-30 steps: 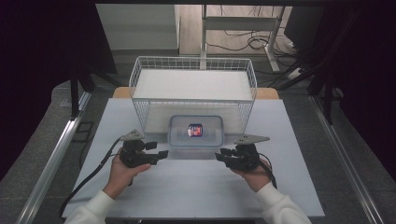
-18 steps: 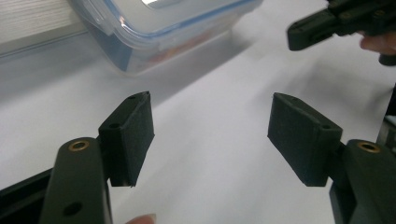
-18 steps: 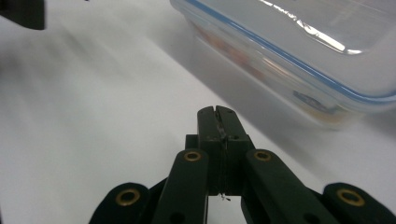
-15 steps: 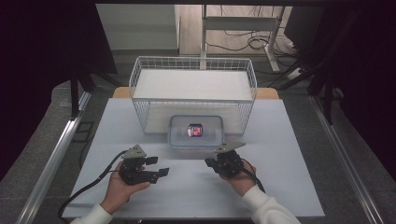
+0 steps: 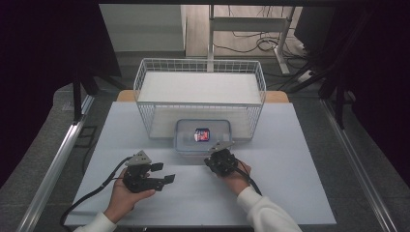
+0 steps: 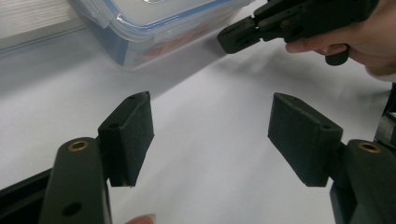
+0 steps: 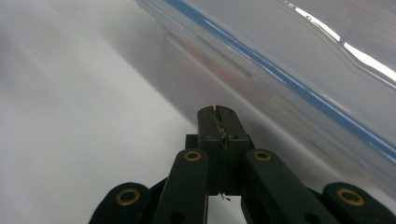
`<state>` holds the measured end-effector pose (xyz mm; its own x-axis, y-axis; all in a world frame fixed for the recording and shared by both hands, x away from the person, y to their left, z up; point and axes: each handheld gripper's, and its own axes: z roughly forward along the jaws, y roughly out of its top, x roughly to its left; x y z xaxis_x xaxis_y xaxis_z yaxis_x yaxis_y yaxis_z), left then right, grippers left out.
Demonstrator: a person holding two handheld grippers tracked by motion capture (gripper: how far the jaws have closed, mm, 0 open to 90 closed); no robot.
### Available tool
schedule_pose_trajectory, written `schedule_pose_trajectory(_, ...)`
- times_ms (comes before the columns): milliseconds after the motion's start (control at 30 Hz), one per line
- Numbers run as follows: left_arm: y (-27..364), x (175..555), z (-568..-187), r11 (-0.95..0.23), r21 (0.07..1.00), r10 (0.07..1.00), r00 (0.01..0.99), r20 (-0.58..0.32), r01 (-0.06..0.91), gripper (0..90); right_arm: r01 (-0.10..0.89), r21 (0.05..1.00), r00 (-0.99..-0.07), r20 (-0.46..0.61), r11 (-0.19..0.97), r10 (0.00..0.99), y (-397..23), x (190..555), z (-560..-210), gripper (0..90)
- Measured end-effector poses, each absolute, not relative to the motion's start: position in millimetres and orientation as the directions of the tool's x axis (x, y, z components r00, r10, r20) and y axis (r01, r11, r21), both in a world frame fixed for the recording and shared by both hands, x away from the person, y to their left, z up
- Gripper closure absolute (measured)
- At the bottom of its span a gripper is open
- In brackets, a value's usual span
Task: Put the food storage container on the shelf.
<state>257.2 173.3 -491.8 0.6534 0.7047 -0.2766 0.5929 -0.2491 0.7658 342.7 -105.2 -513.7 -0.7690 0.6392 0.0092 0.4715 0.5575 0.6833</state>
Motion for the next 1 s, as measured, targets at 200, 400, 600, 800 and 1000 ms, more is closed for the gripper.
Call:
schedule_pose_trajectory(200,175,258,-492,-0.246,0.765,0.704,0.652,-0.281,0.595,30.6,0.469,0.691,-0.759,-0.003,0.55,0.651,-97,352,-518,88.7)
schedule_pose_trajectory(400,175,258,-492,-0.247,0.763,0.701,0.654,-0.285,0.598,30.5,0.484,0.702,-0.748,0.021,0.523,0.664,-97,360,-516,88.7)
schedule_pose_trajectory(600,175,258,-492,-0.256,0.754,0.698,0.656,-0.288,0.604,30.3,0.489,0.715,-0.738,0.034,0.5,0.674,-94,364,-507,88.7)
schedule_pose_trajectory(800,175,258,-492,-0.26,0.747,0.698,0.654,-0.291,0.611,29.8,0.499,0.717,-0.729,0.043,0.487,0.683,-93,371,-506,88.7)
schedule_pose_trajectory(1000,175,258,-492,-0.262,0.747,0.701,0.652,-0.288,0.611,29.8,0.511,0.721,-0.715,0.053,0.469,0.697,-92,382,-506,88.8)
